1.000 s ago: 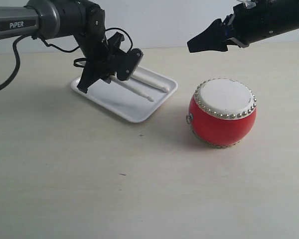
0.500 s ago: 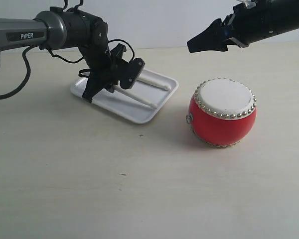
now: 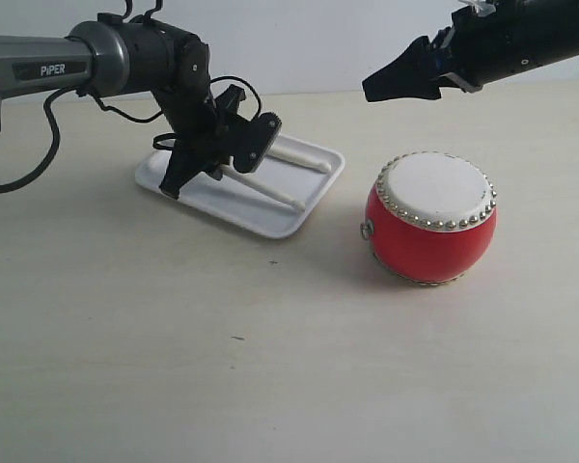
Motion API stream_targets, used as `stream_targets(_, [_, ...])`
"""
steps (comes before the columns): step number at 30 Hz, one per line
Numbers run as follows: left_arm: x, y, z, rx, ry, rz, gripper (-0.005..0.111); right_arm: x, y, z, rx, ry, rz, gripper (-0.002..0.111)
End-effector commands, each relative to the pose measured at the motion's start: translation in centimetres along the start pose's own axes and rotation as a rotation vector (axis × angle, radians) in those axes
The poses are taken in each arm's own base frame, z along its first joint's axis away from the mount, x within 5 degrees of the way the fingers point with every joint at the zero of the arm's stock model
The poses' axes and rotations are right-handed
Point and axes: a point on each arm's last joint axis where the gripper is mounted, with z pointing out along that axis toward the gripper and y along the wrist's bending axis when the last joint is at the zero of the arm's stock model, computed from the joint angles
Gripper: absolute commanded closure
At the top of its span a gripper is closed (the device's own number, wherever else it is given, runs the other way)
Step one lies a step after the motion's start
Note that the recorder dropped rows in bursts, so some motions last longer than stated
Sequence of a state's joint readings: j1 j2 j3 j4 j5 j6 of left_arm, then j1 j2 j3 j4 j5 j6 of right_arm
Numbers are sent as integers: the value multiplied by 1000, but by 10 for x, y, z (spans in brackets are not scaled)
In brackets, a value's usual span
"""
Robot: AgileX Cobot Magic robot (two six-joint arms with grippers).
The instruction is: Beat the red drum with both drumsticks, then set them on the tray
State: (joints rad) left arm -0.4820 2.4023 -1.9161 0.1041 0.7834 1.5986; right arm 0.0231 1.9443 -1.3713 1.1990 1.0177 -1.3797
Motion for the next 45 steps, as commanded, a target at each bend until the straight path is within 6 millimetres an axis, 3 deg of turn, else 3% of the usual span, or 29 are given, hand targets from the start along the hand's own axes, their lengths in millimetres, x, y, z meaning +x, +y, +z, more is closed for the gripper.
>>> stream_targets(1, [-4,2,-2,-8,-10,-9,75,-6,3,-4,2,-30,-4,30])
stream_targets(6, [-3,2,-3,-10,-4,-3,56,-6,3,-4,2,-30,-4,30])
stream_targets(14, [1,9,-23,-51,14,-79,54,-6,3,-4,2,-30,-6,30])
stream_targets(16, [3,12,-30,-67,19,-144,60,-6,3,-4,2,-30,-6,30])
stream_targets(18, [5,14,-38,-80,32,-211,74,-7,3,-4,1,-33,-5,30])
stream_targets(21, [9,15,-52,-85,65,-308,104,-8,3,-4,-1,-44,2,30])
stream_targets(22, [11,15,-56,-78,79,-328,106,-8,4,-4,-3,-50,6,30])
stream_targets(27, [19,18,-72,-146,130,-727,107,-9,4,-4,-3,-54,9,30])
stream_targets(33, [35,19,-91,-235,209,-1029,107,-9,3,-4,-1,-59,11,30])
stream_targets(40, [33,13,-106,-201,-11,-1249,107,-10,2,-4,18,-65,14,30])
stream_targets(45, [37,-6,-110,-284,-182,-1363,107,-10,2,-4,18,-69,16,30])
